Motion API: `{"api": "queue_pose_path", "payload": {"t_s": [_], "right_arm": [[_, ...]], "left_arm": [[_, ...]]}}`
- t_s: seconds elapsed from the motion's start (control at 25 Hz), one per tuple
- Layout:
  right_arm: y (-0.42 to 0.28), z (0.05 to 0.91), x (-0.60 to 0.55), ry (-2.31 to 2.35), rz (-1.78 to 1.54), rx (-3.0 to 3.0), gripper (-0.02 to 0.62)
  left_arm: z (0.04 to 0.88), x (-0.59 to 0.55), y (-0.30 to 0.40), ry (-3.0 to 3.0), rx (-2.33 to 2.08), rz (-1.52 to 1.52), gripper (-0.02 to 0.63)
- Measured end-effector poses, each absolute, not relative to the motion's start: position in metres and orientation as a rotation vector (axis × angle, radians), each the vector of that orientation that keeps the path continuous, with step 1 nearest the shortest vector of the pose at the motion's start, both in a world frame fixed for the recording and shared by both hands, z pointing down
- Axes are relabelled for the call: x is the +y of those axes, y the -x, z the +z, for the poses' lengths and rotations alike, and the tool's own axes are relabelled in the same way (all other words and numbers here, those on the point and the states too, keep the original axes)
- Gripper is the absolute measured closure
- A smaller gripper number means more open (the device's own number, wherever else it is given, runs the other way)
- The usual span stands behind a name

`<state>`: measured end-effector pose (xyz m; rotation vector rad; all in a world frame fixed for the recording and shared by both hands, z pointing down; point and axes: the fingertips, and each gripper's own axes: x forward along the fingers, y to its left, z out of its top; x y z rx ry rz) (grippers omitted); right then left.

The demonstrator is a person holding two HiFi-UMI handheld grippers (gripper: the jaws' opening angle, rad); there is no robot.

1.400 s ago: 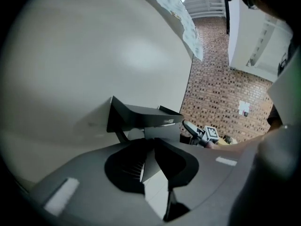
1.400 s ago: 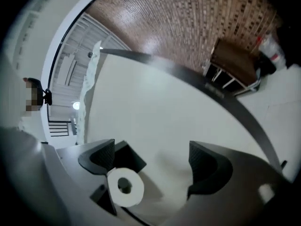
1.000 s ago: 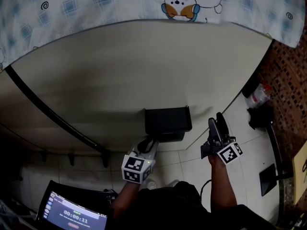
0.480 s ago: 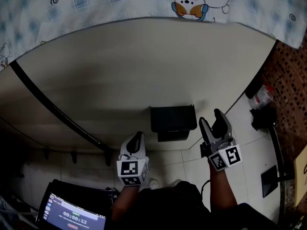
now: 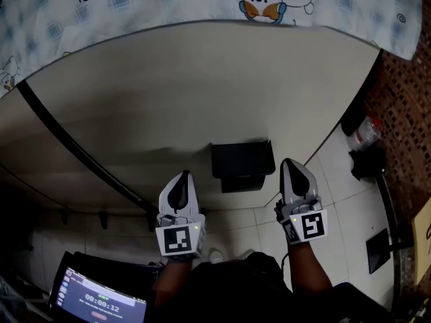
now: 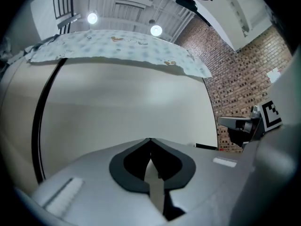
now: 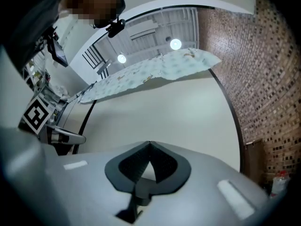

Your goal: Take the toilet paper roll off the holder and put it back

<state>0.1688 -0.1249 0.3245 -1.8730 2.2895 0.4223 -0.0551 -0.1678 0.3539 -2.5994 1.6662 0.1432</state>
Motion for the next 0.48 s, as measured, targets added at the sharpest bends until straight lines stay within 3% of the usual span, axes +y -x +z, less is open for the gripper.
{"api": "queue_pose_path", "payload": {"t_s": [0.48], "right_arm": [[-0.174,0.340,-0.111,2.127,0.380,2.206,0.595]], "left_arm": [[0.359,-0.143,0.023,2.627,1.527,0.140,0.589]]}}
